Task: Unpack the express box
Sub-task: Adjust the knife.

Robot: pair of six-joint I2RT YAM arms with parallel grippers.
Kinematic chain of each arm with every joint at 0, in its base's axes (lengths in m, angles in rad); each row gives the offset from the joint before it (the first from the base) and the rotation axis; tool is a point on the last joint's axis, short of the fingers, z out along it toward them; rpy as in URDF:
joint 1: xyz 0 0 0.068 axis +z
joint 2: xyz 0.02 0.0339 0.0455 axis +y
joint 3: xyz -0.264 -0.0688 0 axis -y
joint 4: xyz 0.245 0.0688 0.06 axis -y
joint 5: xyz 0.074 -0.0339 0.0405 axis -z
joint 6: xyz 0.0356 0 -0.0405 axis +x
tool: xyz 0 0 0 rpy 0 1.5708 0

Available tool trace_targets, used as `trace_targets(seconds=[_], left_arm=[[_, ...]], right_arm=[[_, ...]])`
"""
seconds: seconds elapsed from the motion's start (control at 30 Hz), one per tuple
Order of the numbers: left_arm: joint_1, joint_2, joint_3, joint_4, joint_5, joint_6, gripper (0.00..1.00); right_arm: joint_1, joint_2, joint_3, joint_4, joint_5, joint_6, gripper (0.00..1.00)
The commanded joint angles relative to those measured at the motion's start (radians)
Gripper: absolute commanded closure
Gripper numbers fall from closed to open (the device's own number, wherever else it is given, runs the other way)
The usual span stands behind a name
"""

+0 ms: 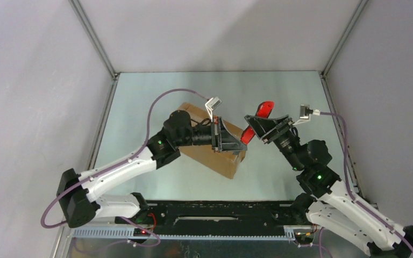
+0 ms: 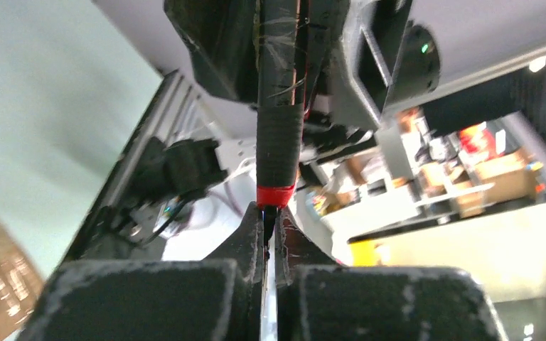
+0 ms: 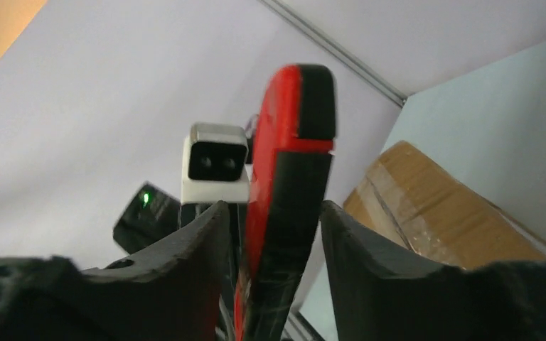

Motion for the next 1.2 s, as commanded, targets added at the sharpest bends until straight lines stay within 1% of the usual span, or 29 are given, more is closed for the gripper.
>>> trace_targets(seconds=[0.0, 0.03, 0.17, 0.2, 0.23, 0.3, 0.37, 0.47, 0.5, 0.57, 0.63, 0.73, 0.77, 0.8, 0.83, 0.87, 0.9, 0.93, 0.97, 1.03, 1.07, 1.1, 1.17], left_arm=[[0.031, -0.042, 0.145, -0.363, 0.184, 0.298, 1.0], [0.034, -0.041, 0.158, -0.407, 0.194, 0.332, 1.0], [0.038, -0.02, 0.186, -0.482, 0.238, 0.393, 1.0], [0.038, -0.019, 0.188, -0.485, 0.246, 0.394, 1.0], [0.038, -0.016, 0.188, -0.475, 0.256, 0.393, 1.0], [0.038, -0.007, 0.196, -0.475, 0.28, 0.393, 1.0], [0.038, 0.001, 0.199, -0.469, 0.307, 0.392, 1.0], [0.036, 0.009, 0.21, -0.469, 0.331, 0.394, 1.0], [0.038, 0.011, 0.216, -0.477, 0.334, 0.397, 1.0], [0.039, 0.02, 0.227, -0.492, 0.34, 0.407, 1.0], [0.039, 0.026, 0.23, -0.486, 0.352, 0.404, 1.0], [0.045, 0.034, 0.233, -0.478, 0.362, 0.396, 1.0], [0.046, 0.034, 0.233, -0.477, 0.366, 0.394, 1.0], [0.046, 0.036, 0.235, -0.481, 0.365, 0.396, 1.0], [0.047, 0.039, 0.238, -0.484, 0.369, 0.399, 1.0], [0.047, 0.046, 0.246, -0.498, 0.366, 0.41, 1.0], [0.047, 0.049, 0.263, -0.542, 0.349, 0.439, 0.93], [0.048, 0.052, 0.285, -0.606, 0.317, 0.483, 0.76], [0.048, 0.055, 0.32, -0.687, 0.249, 0.543, 0.59], [0.053, 0.066, 0.392, -0.826, 0.164, 0.642, 0.28], [0.055, 0.078, 0.437, -0.892, 0.115, 0.694, 0.16], [0.056, 0.098, 0.488, -0.972, 0.056, 0.758, 0.12], [0.057, 0.158, 0.609, -1.138, -0.064, 0.893, 0.09]], right_arm=[[-0.06, -0.083, -0.004, -0.131, -0.278, 0.036, 0.38], [-0.065, -0.1, -0.005, -0.154, -0.31, 0.036, 0.34], [-0.073, -0.148, -0.018, -0.181, -0.377, 0.036, 0.34], [-0.074, -0.143, -0.019, -0.176, -0.402, 0.036, 0.36], [-0.074, -0.134, -0.019, -0.164, -0.429, 0.037, 0.41], [-0.074, -0.122, -0.019, -0.159, -0.452, 0.036, 0.43], [-0.074, -0.109, -0.022, -0.154, -0.48, 0.032, 0.49], [-0.073, -0.09, -0.022, -0.153, -0.506, 0.015, 0.52], [-0.073, -0.084, -0.022, -0.148, -0.516, 0.012, 0.56], [-0.073, -0.071, -0.022, -0.141, -0.536, 0.011, 0.59], [-0.073, -0.064, -0.022, -0.143, -0.556, 0.009, 0.67], [-0.073, -0.073, -0.024, -0.161, -0.571, -0.003, 0.69], [-0.073, -0.081, -0.027, -0.168, -0.571, -0.006, 0.72], [-0.073, -0.091, -0.029, -0.175, -0.567, -0.006, 0.84], [-0.074, -0.097, -0.03, -0.186, -0.559, -0.004, 0.99], [-0.074, -0.106, -0.033, -0.2, -0.539, 0.002, 1.0], [-0.074, -0.122, -0.04, -0.219, -0.508, 0.014, 1.0], [-0.074, -0.141, -0.053, -0.234, -0.468, 0.031, 1.0], [-0.074, -0.171, -0.07, -0.259, -0.416, 0.049, 1.0], [-0.076, -0.245, -0.114, -0.299, -0.303, 0.078, 1.0], [-0.081, -0.282, -0.133, -0.33, -0.254, 0.101, 1.0], [-0.091, -0.316, -0.148, -0.376, -0.21, 0.124, 1.0], [-0.1, -0.384, -0.171, -0.466, -0.101, 0.181, 1.0]])
